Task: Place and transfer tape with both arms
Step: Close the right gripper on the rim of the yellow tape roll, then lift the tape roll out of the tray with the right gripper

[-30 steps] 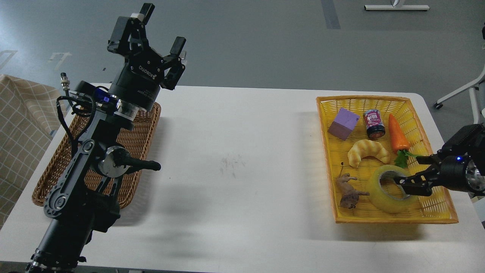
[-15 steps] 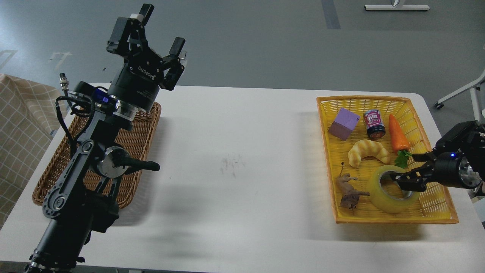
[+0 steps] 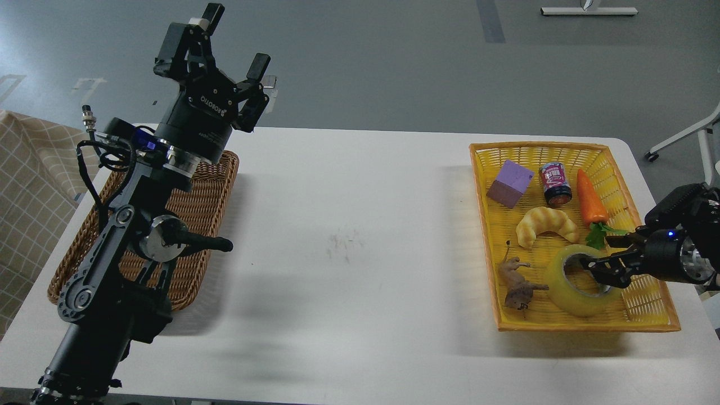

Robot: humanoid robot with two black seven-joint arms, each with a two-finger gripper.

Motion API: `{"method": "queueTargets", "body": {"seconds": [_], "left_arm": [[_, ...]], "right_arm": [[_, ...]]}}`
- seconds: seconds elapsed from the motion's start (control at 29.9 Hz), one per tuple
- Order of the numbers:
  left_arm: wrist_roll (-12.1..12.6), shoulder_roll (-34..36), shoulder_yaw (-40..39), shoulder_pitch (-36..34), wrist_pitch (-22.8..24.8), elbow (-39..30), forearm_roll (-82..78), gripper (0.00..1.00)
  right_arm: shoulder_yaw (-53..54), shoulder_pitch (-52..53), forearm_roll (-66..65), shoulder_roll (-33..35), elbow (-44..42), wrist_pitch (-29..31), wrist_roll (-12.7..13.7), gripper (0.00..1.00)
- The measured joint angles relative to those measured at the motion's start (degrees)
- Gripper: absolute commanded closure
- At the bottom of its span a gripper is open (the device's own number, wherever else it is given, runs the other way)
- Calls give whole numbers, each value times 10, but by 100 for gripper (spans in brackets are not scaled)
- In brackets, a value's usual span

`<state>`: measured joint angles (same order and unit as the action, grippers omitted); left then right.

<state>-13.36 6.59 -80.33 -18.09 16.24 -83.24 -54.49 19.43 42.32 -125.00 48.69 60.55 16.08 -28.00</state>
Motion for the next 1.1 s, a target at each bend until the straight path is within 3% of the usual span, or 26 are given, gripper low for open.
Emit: {"method": "queueTargets", "body": {"seconds": [0.03, 0.13, 0.3, 0.43, 1.1], "left_arm": [[0, -1, 0, 0, 0, 0, 0, 1], [0, -2, 0, 0, -1, 0, 0, 1], [0, -5, 2, 2, -1, 0, 0, 1], [0, -6, 2, 3, -1, 0, 0, 1], [-1, -7, -3, 8, -1, 4, 1, 1]], "right_arm": [[0, -1, 0, 0, 0, 0, 0, 49], [-1, -2, 0, 0, -1, 0, 0, 66], [-1, -2, 0, 0, -1, 8, 0, 87], [-1, -2, 0, 0, -1, 12, 0, 98], [2, 22, 0, 3, 3, 13, 0, 100]]}}
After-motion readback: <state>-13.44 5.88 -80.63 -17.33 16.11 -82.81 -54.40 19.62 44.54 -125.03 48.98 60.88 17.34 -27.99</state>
